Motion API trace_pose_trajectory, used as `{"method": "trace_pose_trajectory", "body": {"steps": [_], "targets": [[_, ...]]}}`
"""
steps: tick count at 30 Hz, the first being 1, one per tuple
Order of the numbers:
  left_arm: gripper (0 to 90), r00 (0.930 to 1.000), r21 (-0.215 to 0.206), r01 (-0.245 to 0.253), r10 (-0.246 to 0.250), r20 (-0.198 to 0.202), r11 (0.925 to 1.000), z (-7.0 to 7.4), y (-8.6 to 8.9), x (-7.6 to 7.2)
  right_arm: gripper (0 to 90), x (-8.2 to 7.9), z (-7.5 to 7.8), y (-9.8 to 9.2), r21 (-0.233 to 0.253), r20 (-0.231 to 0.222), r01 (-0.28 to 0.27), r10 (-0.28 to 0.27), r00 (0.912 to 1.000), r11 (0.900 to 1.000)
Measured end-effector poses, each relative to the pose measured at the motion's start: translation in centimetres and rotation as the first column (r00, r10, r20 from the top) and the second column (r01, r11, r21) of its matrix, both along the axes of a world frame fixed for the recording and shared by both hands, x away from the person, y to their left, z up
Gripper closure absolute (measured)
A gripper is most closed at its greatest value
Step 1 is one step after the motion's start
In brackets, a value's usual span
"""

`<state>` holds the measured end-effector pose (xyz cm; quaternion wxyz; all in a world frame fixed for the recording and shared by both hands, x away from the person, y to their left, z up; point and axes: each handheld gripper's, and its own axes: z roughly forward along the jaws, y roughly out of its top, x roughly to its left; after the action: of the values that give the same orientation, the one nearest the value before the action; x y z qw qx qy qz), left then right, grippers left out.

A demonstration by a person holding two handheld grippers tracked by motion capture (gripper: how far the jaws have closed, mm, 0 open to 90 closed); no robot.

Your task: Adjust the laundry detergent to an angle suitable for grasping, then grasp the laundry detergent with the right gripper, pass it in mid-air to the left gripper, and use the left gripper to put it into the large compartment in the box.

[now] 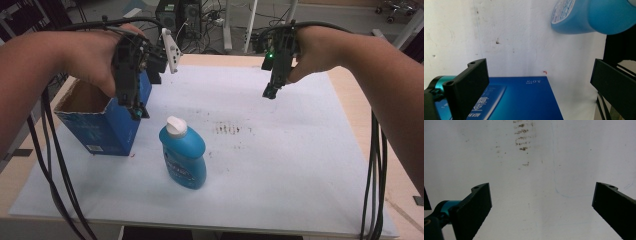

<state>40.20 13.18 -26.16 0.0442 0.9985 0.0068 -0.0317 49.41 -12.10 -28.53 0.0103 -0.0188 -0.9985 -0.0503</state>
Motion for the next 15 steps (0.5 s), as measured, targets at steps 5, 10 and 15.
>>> {"method": "trace_pose_trajectory", "body": {"steps": [5,10,15], "targets": [[1.7,1.0,0.0,0.0,0.0,0.0,1.0,0.0,0.1,-0.3,1.7,-0.1,0.0,0.0,0.0,0.001,0.002,-0.002,1.0,1.0],[1.7,1.0,-0.001,0.004,-0.004,0.006,1.0,0.0,0.0,-0.2,1.7,-0.4,0.2,-0.1,0.005,0.006,-0.003,0.003,1.0,1.0],[1.7,0.9999,0.002,0.015,-0.015,-0.001,0.9999,-0.3,0.0,-0.3,1.7,-1.0,0.4,-0.8,0.022,0.009,0.02,-0.02,0.9998,1.0]]}}
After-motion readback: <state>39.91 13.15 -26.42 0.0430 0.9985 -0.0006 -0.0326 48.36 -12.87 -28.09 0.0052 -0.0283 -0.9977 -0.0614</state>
